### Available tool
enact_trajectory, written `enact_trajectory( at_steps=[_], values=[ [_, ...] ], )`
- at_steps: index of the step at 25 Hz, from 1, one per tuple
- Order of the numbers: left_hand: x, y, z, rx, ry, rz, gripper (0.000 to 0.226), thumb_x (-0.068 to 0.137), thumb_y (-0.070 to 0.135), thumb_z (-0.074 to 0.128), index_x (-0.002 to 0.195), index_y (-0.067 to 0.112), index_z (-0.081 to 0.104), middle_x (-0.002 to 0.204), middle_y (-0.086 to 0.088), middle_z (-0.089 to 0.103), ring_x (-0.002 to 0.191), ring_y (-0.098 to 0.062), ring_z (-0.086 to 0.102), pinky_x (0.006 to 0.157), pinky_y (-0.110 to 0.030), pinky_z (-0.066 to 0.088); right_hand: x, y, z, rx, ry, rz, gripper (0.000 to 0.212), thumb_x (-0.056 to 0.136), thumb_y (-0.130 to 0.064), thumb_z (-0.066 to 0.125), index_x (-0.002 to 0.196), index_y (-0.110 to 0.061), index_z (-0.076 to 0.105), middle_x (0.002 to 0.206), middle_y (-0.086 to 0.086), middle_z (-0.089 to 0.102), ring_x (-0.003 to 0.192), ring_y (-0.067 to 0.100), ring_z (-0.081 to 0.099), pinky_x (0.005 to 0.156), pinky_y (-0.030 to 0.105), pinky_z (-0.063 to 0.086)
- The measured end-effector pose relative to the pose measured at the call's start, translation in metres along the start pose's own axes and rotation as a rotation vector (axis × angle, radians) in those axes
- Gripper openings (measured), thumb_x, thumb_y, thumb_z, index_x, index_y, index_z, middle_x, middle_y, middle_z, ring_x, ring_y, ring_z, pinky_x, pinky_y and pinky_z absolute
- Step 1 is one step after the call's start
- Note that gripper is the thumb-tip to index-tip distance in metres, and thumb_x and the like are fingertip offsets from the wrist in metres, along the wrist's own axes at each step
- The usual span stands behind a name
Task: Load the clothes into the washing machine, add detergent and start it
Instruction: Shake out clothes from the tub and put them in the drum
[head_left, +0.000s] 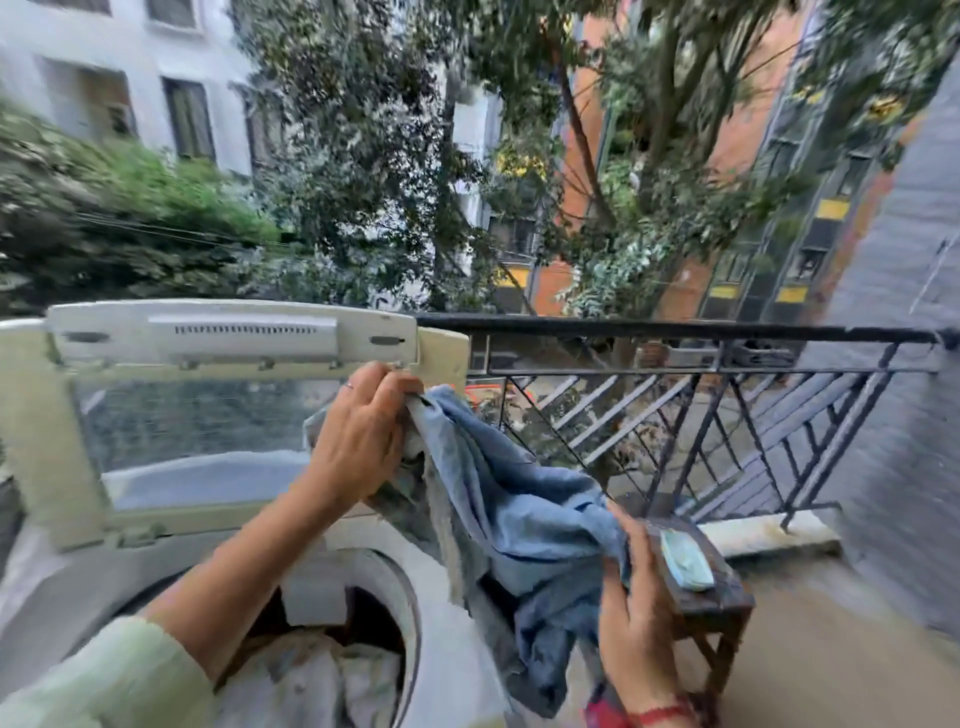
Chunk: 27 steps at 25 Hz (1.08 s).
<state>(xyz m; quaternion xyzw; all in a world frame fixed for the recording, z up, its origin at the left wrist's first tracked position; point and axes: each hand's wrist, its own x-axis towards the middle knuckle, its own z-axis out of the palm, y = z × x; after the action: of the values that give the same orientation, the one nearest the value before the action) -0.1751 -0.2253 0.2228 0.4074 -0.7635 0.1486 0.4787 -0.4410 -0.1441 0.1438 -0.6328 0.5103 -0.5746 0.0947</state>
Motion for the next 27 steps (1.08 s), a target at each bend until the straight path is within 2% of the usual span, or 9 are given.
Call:
enact_trajectory(
  at_steps=[2,7,12,15,19,21,24,25,27],
  values=[
    [-0.012,-0.025,-0.047,0.076,0.084,-0.056,0.030,0.076,0.013,0.034,0.105,0.010,0.042,0.090,-0.022,0.051,0.083,-0.029,0.043,0.070,-0.040,0.037,0.004,-0.035,0.035,0.150,-0.062,-0.030,0.042,0.092,-0.025,0.044,0.123,-0.053,0.042,0.126,-0.039,0.047,0.120,-0.012,0.043,0.103,0.013,0.032],
    [-0.049,-0.078,-0.148,0.225,0.359,-0.247,0.021,0.082,0.006,0.037,0.098,-0.003,0.047,0.092,-0.022,0.050,0.089,-0.028,0.042,0.078,-0.035,0.033,0.003,-0.087,0.110,0.411,-0.152,-0.161,0.047,0.093,-0.053,0.035,0.127,-0.022,0.047,0.128,-0.016,0.053,0.122,0.007,0.049,0.101,0.020,0.038],
    [-0.131,-0.134,-0.170,0.386,-0.088,-0.355,0.026,0.079,0.025,0.042,0.091,0.011,0.060,0.112,-0.014,0.053,0.103,-0.030,0.048,0.088,-0.045,0.037,-0.015,-0.049,0.174,-0.157,-0.341,-0.110,0.038,0.083,-0.025,0.041,0.114,-0.016,0.061,0.092,0.019,0.070,0.083,0.040,0.065,0.061,0.039,0.046],
    [-0.168,-0.156,-0.161,0.402,-0.251,-0.494,0.034,0.079,0.034,0.039,0.092,0.017,0.065,0.119,-0.009,0.054,0.106,-0.033,0.052,0.093,-0.049,0.036,0.001,-0.036,0.178,-0.136,-0.174,0.174,0.032,0.090,-0.024,0.041,0.105,-0.006,0.063,0.088,0.030,0.066,0.083,0.047,0.061,0.059,0.039,0.036],
    [-0.156,-0.173,-0.136,0.434,-0.203,-0.576,0.020,0.083,0.024,0.053,0.092,0.016,0.068,0.113,-0.009,0.060,0.099,-0.031,0.058,0.086,-0.043,0.044,0.023,-0.029,0.188,-0.077,-0.140,0.198,0.034,0.091,-0.025,0.045,0.106,0.000,0.063,0.096,0.027,0.066,0.088,0.042,0.061,0.065,0.038,0.039],
    [-0.154,-0.177,-0.118,0.412,-0.484,-0.626,0.017,0.085,0.015,0.055,0.097,0.014,0.067,0.112,-0.009,0.060,0.100,-0.031,0.059,0.084,-0.038,0.048,0.023,-0.014,0.191,-0.186,-0.537,0.214,0.030,0.092,-0.028,0.054,0.112,-0.008,0.062,0.100,0.019,0.067,0.095,0.036,0.062,0.075,0.040,0.046],
    [-0.178,-0.168,-0.097,0.226,-1.486,-0.809,0.028,0.093,0.020,0.049,0.117,0.012,0.061,0.113,-0.008,0.058,0.103,-0.026,0.056,0.086,-0.032,0.042,0.012,0.005,0.179,-0.300,-1.432,0.303,0.036,0.086,-0.034,0.063,0.119,-0.020,0.058,0.116,-0.002,0.063,0.112,0.018,0.058,0.087,0.019,0.045],
    [-0.186,-0.161,-0.092,0.085,-1.689,-0.946,0.032,0.095,0.026,0.048,0.123,0.015,0.057,0.120,-0.006,0.058,0.108,-0.023,0.055,0.088,-0.030,0.042,0.009,0.010,0.173,-0.235,-1.451,0.386,0.038,0.084,-0.030,0.066,0.120,-0.018,0.058,0.118,-0.001,0.062,0.115,0.018,0.056,0.087,0.014,0.043],
    [-0.198,-0.154,-0.082,-0.065,-1.702,-0.958,0.040,0.094,0.035,0.051,0.131,0.019,0.051,0.129,-0.003,0.055,0.110,-0.018,0.055,0.087,-0.025,0.043,0.009,0.027,0.164,-0.270,-1.029,0.361,0.056,0.079,-0.027,0.073,0.129,-0.015,0.050,0.128,0.006,0.054,0.124,0.025,0.048,0.091,0.020,0.041]
  ],
)
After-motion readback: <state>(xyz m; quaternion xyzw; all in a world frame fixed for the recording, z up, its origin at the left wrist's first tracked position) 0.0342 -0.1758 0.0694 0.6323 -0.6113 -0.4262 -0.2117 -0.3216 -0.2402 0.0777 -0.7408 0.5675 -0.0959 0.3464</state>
